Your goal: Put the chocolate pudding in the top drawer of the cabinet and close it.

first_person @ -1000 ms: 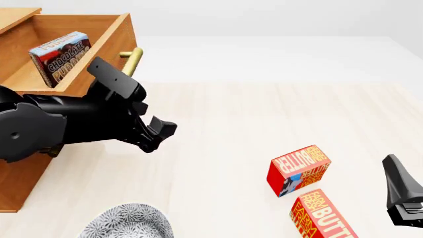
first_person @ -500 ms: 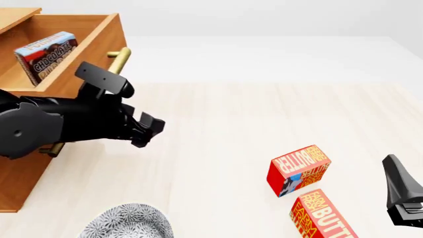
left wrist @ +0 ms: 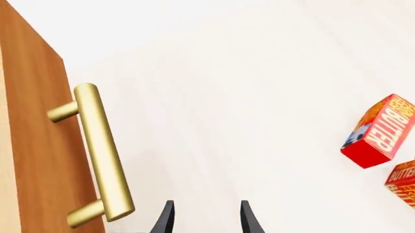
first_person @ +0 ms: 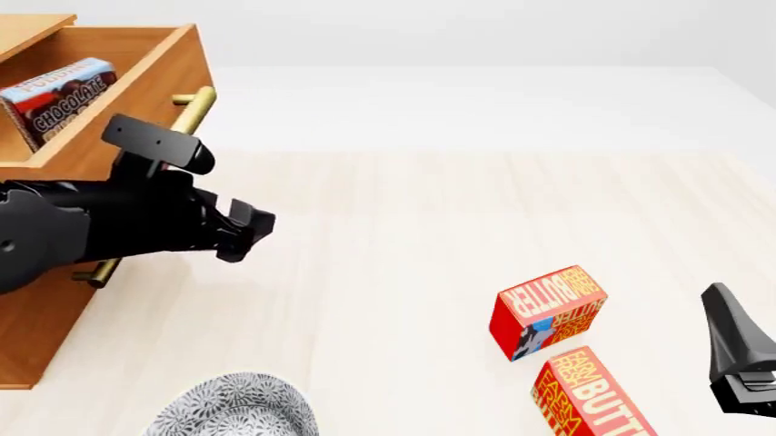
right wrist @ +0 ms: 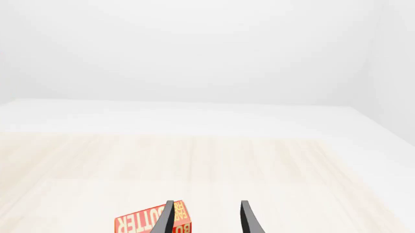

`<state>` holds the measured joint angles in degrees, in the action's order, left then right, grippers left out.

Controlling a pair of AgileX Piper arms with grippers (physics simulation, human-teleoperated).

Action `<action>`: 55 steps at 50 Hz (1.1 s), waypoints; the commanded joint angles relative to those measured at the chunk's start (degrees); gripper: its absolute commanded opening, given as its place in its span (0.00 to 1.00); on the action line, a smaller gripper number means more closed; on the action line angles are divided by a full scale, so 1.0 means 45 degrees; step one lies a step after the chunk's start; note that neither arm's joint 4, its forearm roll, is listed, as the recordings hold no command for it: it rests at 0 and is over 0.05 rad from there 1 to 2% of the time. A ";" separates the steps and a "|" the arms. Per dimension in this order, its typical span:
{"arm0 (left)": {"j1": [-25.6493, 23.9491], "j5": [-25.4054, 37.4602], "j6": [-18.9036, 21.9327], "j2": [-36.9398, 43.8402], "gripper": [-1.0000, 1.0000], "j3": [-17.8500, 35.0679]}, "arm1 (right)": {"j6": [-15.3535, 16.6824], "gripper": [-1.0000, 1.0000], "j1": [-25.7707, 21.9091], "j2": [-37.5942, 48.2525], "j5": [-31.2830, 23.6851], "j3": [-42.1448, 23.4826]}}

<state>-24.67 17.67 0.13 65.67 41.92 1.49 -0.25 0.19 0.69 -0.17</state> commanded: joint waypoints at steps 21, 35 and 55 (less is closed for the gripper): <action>0.1852 -0.1762 -0.0655 0.1321 1.00 -0.0452 | -0.0046 1.00 0.0010 -0.0009 -0.0027 -0.0002; 0.2669 -0.1165 -0.0640 0.0179 1.00 -0.0527 | -0.0044 1.00 0.0010 -0.0008 -0.0028 -0.0002; 0.3702 -0.1162 -0.0499 0.0092 1.00 -0.0606 | -0.0046 1.00 0.0010 -0.0008 -0.0029 -0.0002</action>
<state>-11.26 13.16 -1.68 66.23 39.56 1.49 -0.25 0.19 0.69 -0.17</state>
